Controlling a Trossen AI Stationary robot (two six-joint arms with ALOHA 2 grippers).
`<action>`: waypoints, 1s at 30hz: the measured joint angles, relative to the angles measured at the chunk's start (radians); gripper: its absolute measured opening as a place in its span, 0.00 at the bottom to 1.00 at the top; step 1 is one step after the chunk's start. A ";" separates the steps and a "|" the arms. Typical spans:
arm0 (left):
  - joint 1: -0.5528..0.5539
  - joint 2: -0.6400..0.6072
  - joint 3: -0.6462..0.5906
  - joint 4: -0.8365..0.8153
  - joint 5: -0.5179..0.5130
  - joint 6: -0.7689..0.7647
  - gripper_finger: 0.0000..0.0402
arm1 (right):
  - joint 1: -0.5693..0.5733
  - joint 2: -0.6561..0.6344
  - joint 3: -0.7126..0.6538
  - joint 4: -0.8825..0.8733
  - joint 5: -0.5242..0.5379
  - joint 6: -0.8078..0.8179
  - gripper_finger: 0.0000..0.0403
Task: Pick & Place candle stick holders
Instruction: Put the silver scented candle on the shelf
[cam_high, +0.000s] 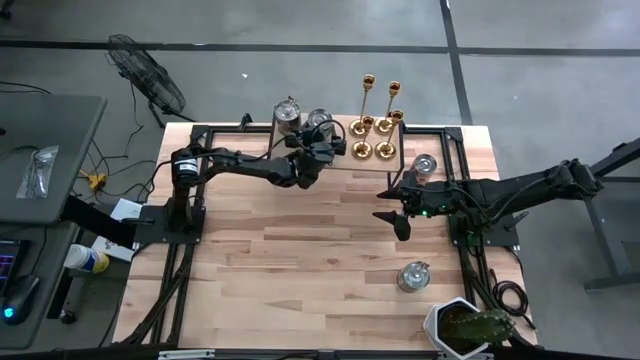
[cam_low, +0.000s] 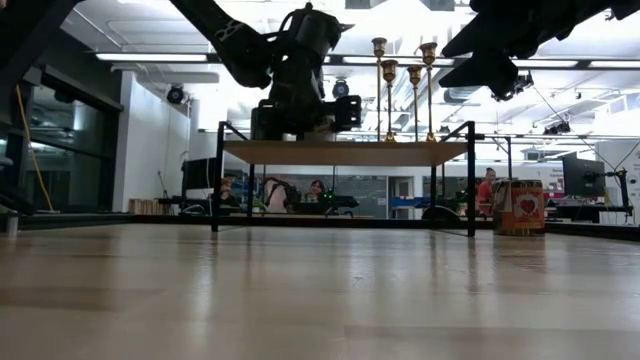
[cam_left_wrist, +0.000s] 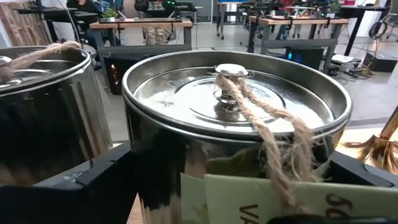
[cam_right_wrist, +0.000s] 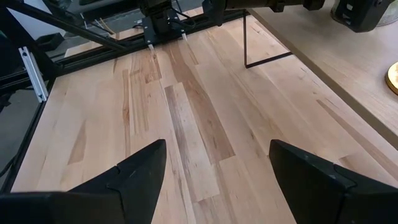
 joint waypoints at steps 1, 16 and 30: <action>0.000 0.000 0.000 0.000 -0.002 0.000 0.93 | 0.000 0.000 0.000 0.000 0.000 0.000 0.69; 0.000 0.000 0.000 -0.020 -0.075 -0.005 0.93 | 0.000 0.000 0.000 0.000 0.000 0.000 0.69; 0.007 0.002 0.001 -0.037 -0.043 -0.031 0.99 | 0.000 0.000 0.000 0.000 0.000 0.000 0.69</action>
